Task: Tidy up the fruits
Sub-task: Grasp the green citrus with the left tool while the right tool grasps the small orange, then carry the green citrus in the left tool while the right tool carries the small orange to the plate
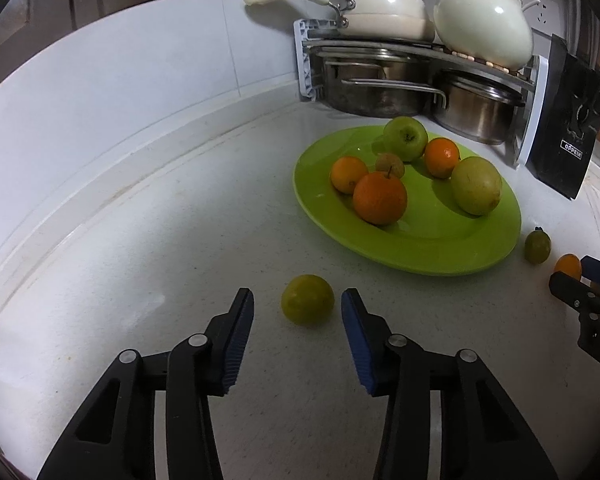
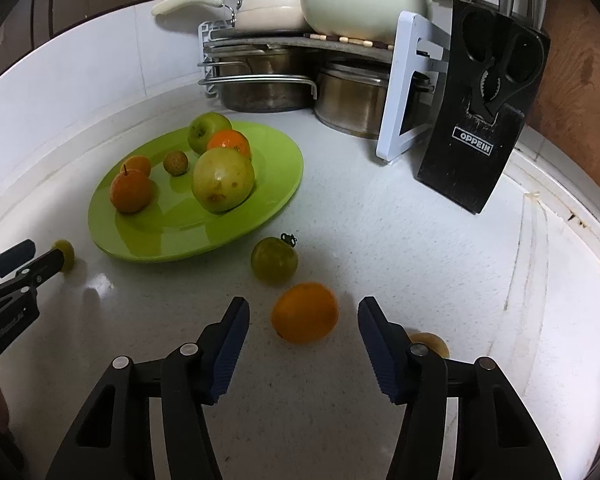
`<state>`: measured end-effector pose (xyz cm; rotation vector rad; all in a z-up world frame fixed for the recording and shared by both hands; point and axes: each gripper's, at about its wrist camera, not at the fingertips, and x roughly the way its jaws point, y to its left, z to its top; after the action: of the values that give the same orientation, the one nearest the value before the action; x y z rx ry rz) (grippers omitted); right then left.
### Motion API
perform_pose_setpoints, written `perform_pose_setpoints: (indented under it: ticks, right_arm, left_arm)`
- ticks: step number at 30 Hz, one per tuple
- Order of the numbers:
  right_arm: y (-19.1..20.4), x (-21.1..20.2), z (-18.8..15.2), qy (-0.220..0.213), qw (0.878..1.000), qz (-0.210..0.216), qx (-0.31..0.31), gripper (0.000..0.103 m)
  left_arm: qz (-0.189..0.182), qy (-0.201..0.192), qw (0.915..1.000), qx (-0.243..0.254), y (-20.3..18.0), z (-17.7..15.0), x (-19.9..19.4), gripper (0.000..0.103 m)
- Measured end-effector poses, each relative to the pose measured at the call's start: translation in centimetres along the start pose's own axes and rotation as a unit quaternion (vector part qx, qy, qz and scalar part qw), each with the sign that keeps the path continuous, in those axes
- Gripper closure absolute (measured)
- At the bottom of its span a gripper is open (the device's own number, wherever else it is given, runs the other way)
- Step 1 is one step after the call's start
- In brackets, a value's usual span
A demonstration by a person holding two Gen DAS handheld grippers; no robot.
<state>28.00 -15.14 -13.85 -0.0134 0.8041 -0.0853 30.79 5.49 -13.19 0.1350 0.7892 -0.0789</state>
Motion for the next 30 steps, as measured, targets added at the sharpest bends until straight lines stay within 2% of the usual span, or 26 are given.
perform_pose_setpoints:
  ticks: [8, 12, 15, 30]
  right_arm:
    - [-0.1, 0.7, -0.1, 0.012, 1.000, 0.002, 0.006, 0.053]
    - [-0.1, 0.7, -0.1, 0.010, 1.000, 0.002, 0.003, 0.058]
    - [-0.1, 0.8, -0.1, 0.009, 1.000, 0.004, 0.002, 0.066]
    - [0.2, -1.3, 0.3, -0.016, 1.000, 0.023, -0.002, 0.066]
  left_arm:
    - [-0.016, 0.008, 0.9998, -0.002, -0.2, 0.3, 0.6, 0.072]
    - [-0.015, 0.009, 0.9998, -0.003, -0.3, 0.3, 0.6, 0.073]
    - [-0.017, 0.008, 0.9998, 0.000, -0.3, 0.3, 0.6, 0.074]
    - [-0.032, -0.016, 0.9994, -0.004, -0.5, 0.6, -2.4, 0.074]
